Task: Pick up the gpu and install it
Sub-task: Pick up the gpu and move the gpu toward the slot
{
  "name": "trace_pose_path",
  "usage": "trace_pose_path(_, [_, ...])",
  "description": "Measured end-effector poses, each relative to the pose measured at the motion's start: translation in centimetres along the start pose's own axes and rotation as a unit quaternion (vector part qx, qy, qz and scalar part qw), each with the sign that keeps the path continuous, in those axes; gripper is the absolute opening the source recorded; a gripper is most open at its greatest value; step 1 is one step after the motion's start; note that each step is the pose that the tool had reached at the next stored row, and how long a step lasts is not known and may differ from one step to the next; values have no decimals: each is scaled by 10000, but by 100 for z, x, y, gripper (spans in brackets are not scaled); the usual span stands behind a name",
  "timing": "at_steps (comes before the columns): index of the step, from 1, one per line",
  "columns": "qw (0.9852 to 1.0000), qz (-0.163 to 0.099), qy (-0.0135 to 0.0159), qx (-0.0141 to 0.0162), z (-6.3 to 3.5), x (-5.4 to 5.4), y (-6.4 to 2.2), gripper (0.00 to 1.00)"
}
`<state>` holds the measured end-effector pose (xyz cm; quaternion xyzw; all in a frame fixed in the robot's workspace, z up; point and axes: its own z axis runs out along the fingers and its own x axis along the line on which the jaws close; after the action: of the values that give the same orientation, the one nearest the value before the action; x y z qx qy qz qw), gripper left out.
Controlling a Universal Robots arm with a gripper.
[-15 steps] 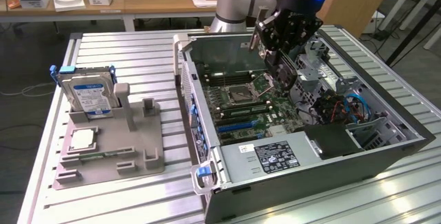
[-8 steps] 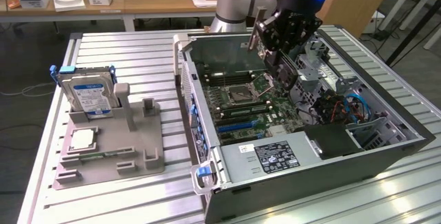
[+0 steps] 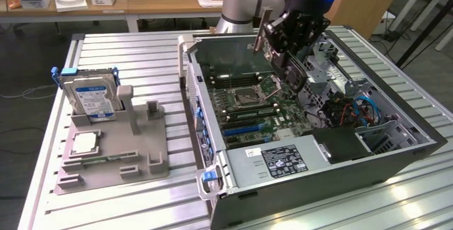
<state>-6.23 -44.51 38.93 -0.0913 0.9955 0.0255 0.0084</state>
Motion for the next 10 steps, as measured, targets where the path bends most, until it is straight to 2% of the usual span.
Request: trace_pose_path(10, [9994, -333, 14, -17, 5, -15, -3, 27])
